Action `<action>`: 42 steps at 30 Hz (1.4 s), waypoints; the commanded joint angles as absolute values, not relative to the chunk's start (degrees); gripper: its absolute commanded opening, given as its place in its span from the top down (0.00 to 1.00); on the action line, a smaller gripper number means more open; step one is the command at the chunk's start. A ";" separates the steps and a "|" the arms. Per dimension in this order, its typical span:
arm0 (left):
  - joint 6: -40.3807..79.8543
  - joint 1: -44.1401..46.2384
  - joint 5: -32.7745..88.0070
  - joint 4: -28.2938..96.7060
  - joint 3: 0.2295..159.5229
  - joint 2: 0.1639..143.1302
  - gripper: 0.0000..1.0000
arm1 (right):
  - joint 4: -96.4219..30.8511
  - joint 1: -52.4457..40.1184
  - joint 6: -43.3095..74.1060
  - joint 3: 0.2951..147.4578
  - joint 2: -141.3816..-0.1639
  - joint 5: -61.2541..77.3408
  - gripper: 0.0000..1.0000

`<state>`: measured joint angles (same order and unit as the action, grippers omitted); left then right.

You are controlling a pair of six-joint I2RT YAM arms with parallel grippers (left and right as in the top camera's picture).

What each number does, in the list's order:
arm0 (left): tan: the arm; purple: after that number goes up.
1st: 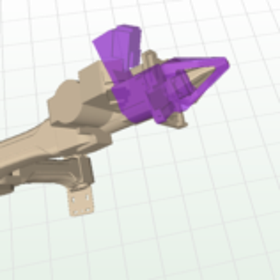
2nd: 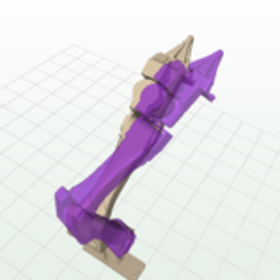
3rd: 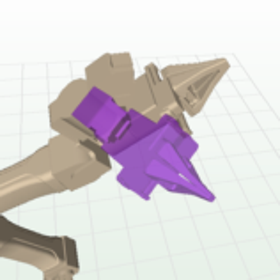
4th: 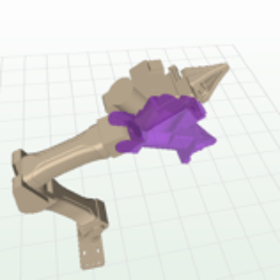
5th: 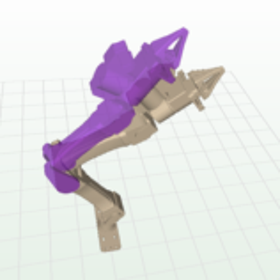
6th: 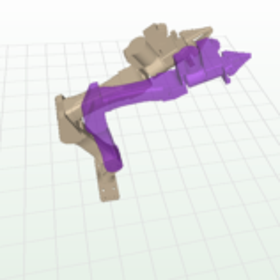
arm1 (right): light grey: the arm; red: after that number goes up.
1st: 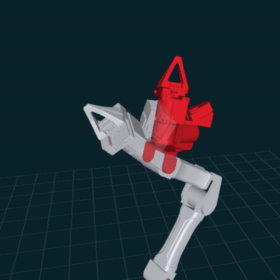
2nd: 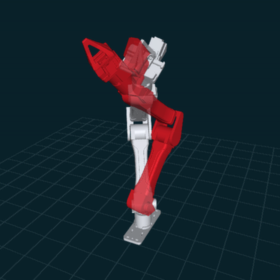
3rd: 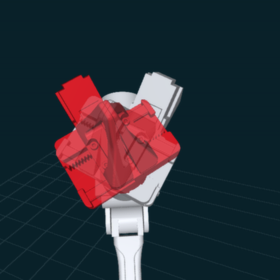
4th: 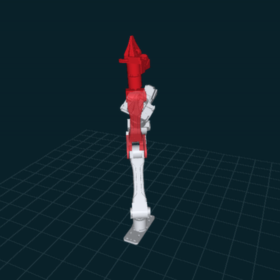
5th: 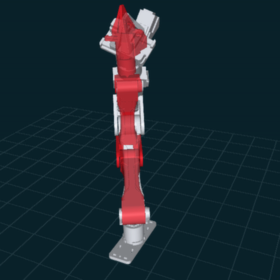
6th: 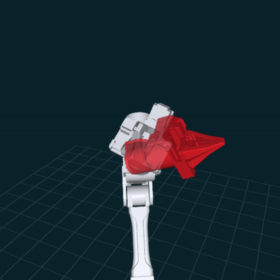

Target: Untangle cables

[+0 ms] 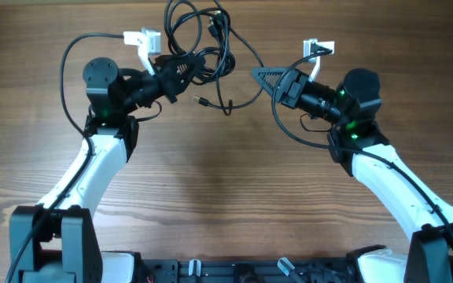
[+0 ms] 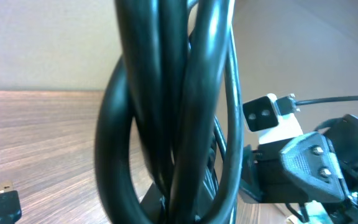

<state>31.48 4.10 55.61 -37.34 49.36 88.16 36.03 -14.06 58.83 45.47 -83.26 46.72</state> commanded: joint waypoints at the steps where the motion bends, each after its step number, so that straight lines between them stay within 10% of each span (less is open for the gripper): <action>1: 34.46 5.72 59.66 -41.04 49.82 87.68 0.96 | 36.10 -14.17 58.39 45.74 -83.05 45.84 0.46; 16: 36.49 9.23 59.13 -45.91 49.82 87.70 0.96 | 35.22 -19.16 64.20 45.74 -83.05 39.64 0.56; 22: 36.49 9.28 61.76 -45.89 49.82 87.70 0.96 | 35.07 -19.16 62.96 45.74 -83.05 37.95 0.85; 30: 36.40 9.15 67.94 -45.87 49.82 87.70 0.96 | 33.98 -18.70 59.51 45.74 -83.05 37.23 0.96; 35: 21.37 5.74 75.68 -44.56 49.82 87.70 0.96 | 31.09 -15.99 55.86 45.74 -83.05 45.89 0.46; 42: 0.19 2.76 73.12 -23.99 49.82 87.72 0.96 | 33.30 -14.55 46.72 45.74 -83.05 55.37 0.42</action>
<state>9.96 2.81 73.52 -27.09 49.58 88.27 32.56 -14.52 50.17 45.47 -82.83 52.23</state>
